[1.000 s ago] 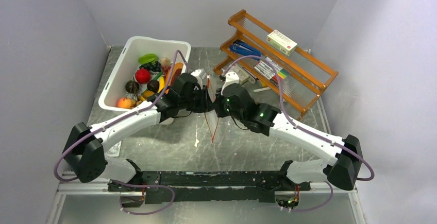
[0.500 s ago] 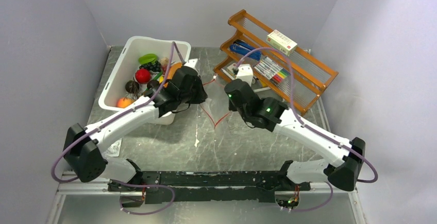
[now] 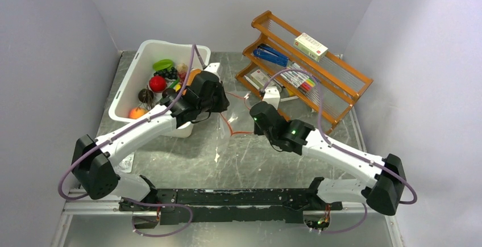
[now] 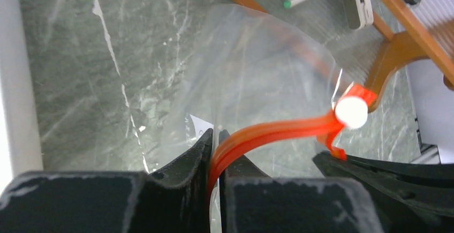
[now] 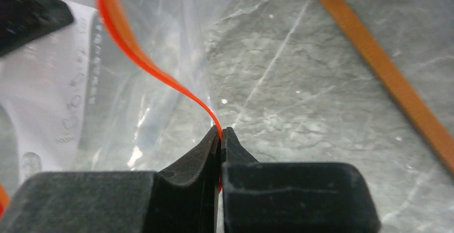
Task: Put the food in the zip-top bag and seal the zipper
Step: Open the zipper of the food storage bag at the center of the board.
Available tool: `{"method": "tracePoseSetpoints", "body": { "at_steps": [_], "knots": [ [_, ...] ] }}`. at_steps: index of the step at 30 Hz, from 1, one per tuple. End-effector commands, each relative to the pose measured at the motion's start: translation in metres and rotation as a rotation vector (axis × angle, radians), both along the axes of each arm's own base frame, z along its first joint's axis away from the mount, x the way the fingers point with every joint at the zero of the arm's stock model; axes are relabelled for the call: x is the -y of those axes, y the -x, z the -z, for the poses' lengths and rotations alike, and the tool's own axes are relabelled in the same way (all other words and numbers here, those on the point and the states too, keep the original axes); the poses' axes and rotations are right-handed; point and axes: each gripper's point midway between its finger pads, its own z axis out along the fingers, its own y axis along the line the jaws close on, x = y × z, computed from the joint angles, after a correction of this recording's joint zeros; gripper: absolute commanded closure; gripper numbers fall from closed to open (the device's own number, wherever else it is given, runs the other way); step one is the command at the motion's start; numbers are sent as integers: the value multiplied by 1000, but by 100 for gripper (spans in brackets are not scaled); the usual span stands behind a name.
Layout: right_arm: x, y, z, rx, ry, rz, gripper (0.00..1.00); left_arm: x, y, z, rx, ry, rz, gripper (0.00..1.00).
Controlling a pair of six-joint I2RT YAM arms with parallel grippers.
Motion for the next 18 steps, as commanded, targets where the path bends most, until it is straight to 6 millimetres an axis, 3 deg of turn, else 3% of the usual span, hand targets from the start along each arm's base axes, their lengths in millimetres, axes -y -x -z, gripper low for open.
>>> {"method": "tracePoseSetpoints", "body": {
  "at_steps": [1, 3, 6, 8, 13, 18],
  "knots": [
    [-34, -9, -2, 8, -173, -11, 98, 17, 9, 11, -31, 56, 79, 93],
    [-43, -11, 5, -6, -217, -5, 92, 19, 12, 21, -53, 61, 82, 93],
    [-49, -14, 20, -41, -253, 40, 73, 22, 15, 30, -79, 72, 93, 93],
    [-49, -16, 28, -55, -263, 64, 66, 23, 17, 34, -90, 70, 94, 93],
    [-51, -22, 45, -84, -311, 84, 64, 22, 15, 36, -88, 63, 85, 93],
    [-49, -33, 54, -108, -367, 102, 71, 23, 15, 37, -92, 67, 85, 93]
  ]
}}
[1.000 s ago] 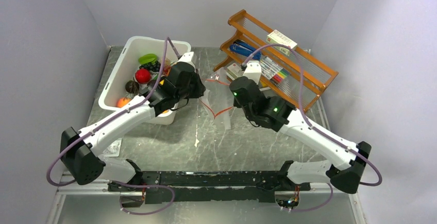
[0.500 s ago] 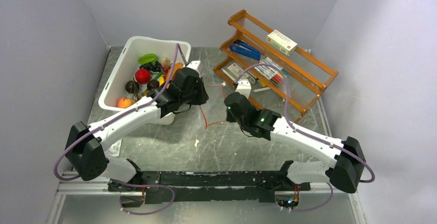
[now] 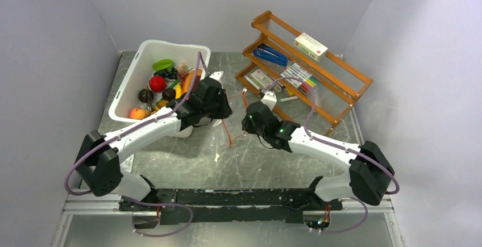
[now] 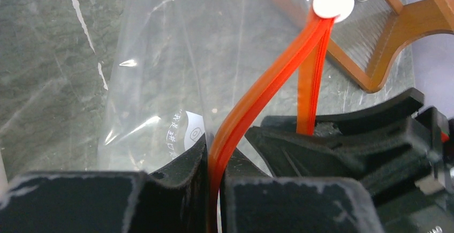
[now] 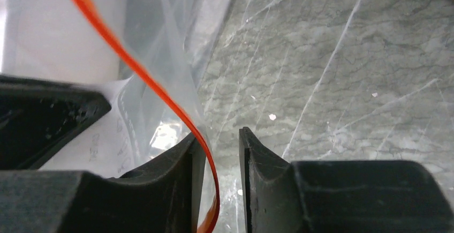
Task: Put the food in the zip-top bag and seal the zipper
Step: Open the zipper of the food storage bag at the center of the board.
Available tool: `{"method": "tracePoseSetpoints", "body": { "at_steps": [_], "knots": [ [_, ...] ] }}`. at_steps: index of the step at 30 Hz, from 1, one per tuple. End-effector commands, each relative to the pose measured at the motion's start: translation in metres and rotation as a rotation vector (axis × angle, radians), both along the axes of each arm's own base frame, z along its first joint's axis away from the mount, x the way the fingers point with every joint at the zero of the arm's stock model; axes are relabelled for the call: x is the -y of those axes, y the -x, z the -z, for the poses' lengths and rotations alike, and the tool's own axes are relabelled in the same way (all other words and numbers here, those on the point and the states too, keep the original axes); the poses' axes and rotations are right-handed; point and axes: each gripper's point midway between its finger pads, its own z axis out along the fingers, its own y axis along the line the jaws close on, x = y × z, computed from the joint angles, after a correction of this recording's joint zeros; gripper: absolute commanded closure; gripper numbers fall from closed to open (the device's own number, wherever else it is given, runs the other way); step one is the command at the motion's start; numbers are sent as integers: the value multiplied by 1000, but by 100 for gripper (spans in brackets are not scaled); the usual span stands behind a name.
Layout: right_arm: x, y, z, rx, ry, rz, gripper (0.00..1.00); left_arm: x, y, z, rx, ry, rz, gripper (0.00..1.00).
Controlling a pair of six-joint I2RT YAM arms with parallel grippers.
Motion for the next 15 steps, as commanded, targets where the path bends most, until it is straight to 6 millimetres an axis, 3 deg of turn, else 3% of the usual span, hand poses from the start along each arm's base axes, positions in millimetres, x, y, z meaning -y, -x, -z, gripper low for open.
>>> {"method": "tracePoseSetpoints", "body": {
  "at_steps": [1, 4, 7, 10, 15],
  "knots": [
    [-6, -17, -2, 0, -106, 33, 72, 12, -1, -6, 11, 51, 20, 93],
    [-8, -24, -3, -10, -143, 21, 75, 13, 0, -5, 6, 61, 20, 93],
    [-8, -27, -7, 3, -145, 6, 100, 12, 2, -3, -10, 65, 13, 93],
    [1, -26, -12, 39, -95, -22, 100, 12, 8, -6, -35, 85, 14, 92],
    [36, -16, -22, 69, 46, -23, 100, 0, 28, -30, -189, 199, 74, 72]
  ]
}}
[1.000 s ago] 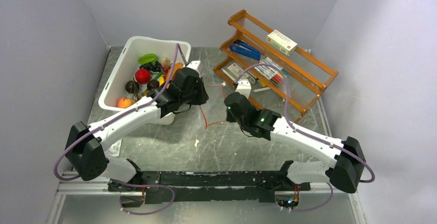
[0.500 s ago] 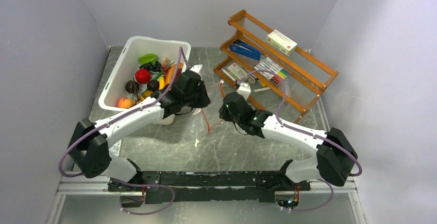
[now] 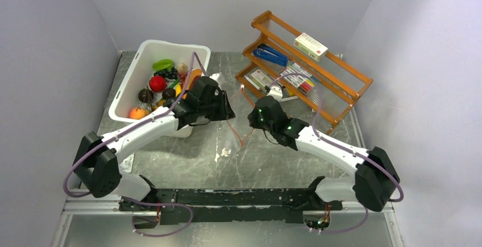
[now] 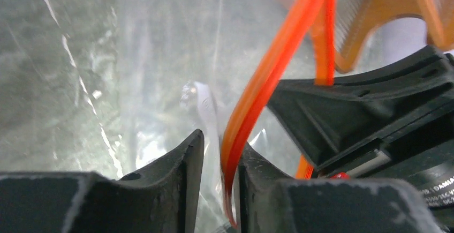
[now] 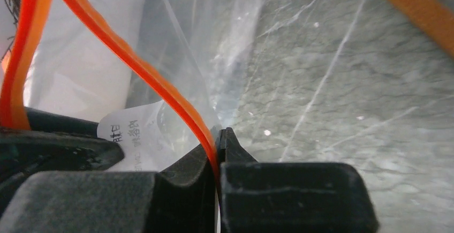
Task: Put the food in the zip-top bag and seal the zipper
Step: Open the zipper of the food storage bag at the center of the board, then pick up the fake food from the bin.
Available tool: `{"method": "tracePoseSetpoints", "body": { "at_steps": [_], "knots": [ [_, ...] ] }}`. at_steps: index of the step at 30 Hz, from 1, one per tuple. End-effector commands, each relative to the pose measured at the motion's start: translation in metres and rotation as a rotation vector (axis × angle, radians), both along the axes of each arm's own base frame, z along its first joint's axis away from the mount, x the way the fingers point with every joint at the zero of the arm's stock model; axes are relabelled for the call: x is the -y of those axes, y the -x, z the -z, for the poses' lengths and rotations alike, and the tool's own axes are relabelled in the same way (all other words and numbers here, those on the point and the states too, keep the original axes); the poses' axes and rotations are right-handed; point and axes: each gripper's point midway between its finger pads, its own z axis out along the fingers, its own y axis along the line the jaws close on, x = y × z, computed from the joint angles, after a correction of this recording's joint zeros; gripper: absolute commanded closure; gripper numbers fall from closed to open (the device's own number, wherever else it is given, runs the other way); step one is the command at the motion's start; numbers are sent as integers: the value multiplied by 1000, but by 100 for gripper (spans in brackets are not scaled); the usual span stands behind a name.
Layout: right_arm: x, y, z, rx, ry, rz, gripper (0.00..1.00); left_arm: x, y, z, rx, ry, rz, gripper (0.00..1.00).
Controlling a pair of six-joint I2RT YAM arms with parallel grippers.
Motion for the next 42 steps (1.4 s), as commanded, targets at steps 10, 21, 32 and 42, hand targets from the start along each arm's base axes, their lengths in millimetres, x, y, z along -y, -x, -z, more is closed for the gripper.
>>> {"method": "tracePoseSetpoints", "body": {
  "at_steps": [10, 21, 32, 42],
  "knots": [
    [65, 17, -11, 52, 246, 29, 100, -50, 57, -99, -296, 480, 325, 85],
    [58, 22, -10, 51, 194, -4, 100, -60, 108, -128, -398, 824, 652, 93],
    [62, 29, -14, 65, 167, -3, 100, -66, 118, -114, -535, 851, 609, 93],
    [48, 26, -29, 79, 130, -48, 100, -70, 114, -116, -510, 873, 531, 93]
  ]
}}
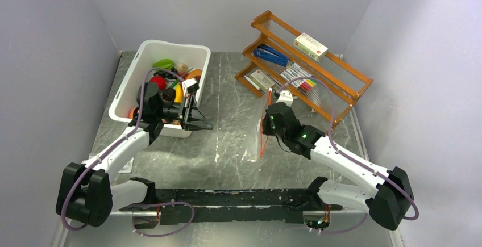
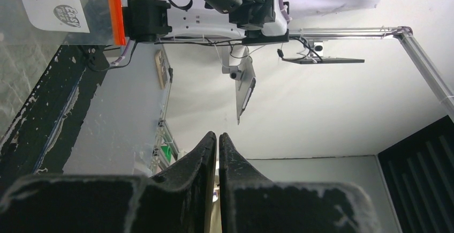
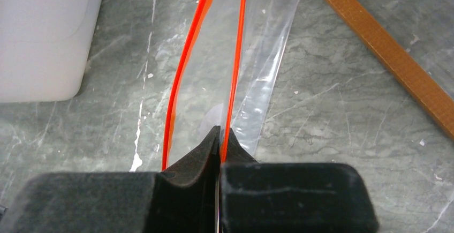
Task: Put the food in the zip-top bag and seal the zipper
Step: Pick up the fake food from the bin.
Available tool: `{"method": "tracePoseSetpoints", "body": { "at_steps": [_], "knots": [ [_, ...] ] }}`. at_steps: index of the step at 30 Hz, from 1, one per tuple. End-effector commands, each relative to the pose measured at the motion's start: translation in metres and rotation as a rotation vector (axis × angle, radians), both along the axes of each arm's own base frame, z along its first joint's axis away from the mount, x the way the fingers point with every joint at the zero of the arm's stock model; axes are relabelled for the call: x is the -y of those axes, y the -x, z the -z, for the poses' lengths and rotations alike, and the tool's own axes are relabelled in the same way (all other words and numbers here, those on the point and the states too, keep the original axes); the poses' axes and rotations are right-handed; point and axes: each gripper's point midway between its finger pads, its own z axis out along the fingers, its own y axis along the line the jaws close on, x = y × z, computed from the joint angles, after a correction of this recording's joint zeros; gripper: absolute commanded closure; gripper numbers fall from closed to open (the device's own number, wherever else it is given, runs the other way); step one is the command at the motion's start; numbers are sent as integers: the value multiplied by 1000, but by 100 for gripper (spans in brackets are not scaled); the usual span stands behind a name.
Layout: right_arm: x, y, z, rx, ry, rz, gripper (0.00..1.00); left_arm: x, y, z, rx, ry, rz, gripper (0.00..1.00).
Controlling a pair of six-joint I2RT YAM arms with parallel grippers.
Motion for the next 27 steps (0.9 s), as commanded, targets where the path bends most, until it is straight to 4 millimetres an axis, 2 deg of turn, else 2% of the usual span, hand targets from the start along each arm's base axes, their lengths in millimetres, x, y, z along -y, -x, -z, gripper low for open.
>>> {"method": "tracePoseSetpoints", "body": {
  "at_steps": [1, 3, 4, 9, 11, 12, 14, 18, 19, 21, 23, 27],
  "knots": [
    [-12, -4, -18, 25, -45, -37, 100, -5, -5, -4, 9, 7, -47, 93],
    [-18, -5, -21, 30, -64, -58, 100, -5, -7, -3, 22, 6, -54, 92],
    [-20, -6, -21, 35, -68, -64, 100, -5, -8, -2, 47, 1, -53, 87],
    [-19, -7, -21, 29, -43, -69, 100, -9, -20, 9, 63, -91, -68, 83],
    [-20, -7, -25, 37, -49, -74, 100, -15, -35, 15, 103, -172, -135, 74],
    [-20, -7, -26, 43, -51, -75, 100, -19, -46, 18, 155, -237, -180, 65],
    [-22, -7, -30, 50, -63, -82, 100, -34, -78, 40, 222, -461, -302, 58],
    [-26, -7, -34, 58, -74, -104, 100, -69, -126, 49, 355, -750, -476, 47],
    [-27, -7, -35, 62, -74, -109, 100, -80, -139, 51, 380, -816, -535, 39],
    [-28, -9, -37, 71, -72, -116, 100, -104, -163, 55, 416, -954, -648, 13],
    [-29, -10, -41, 74, -61, -123, 100, -125, -182, 56, 434, -1065, -727, 9],
    [-29, -14, -49, 94, -42, -131, 100, -150, -216, 58, 465, -1186, -810, 13]
  ]
}}
